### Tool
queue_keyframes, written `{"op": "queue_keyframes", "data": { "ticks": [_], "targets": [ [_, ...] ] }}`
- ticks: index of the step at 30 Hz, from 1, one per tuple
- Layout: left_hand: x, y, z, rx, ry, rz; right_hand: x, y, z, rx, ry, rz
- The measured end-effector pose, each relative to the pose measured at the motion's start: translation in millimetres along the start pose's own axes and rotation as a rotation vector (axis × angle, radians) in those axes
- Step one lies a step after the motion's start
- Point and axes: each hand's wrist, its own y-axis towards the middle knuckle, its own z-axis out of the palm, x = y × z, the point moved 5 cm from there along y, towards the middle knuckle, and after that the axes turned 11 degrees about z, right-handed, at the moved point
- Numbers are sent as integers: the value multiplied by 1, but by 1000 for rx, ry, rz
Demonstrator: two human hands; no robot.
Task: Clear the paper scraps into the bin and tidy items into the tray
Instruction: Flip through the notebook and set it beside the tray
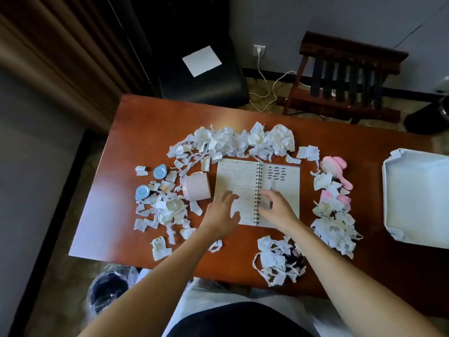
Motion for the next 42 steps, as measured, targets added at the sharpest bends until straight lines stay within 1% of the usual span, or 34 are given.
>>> {"op": "queue_keyframes", "data": {
  "ticks": [2, 5, 10, 18, 21, 23, 25, 29, 33, 38, 42],
  "targets": [
    [-2, 5, 3, -28, -61, -39, -6, 2, -8, -22, 41, 31],
    [-1, 17, 11, -51, -41, -72, -22, 9, -12, -31, 33, 71],
    [10, 35, 19, -67, -7, -194, -37, 20, -9, 9, -3, 117],
    [15, 50, 26, -99, -76, -345, -36, 26, -13, -1, 60, 78],
    [17, 51, 25, -140, -56, -395, -32, 23, -12, 64, 89, 57],
    [18, 52, 25, -145, -47, -403, -31, 21, -9, 122, 98, 59],
    [20, 52, 25, -150, -57, -391, -31, 22, -9, 146, 117, 70],
    [26, 49, 28, -155, -164, -435, -32, 20, -10, 200, 103, 73],
    [24, 47, 29, -174, -131, -426, -32, 17, -11, 275, 67, 39],
    [18, 46, 26, -234, -226, -500, -36, 17, -12, 310, 26, 33],
    [12, 42, 22, -266, -256, -487, -37, 17, -13, 316, -6, 31]
  ]
}}
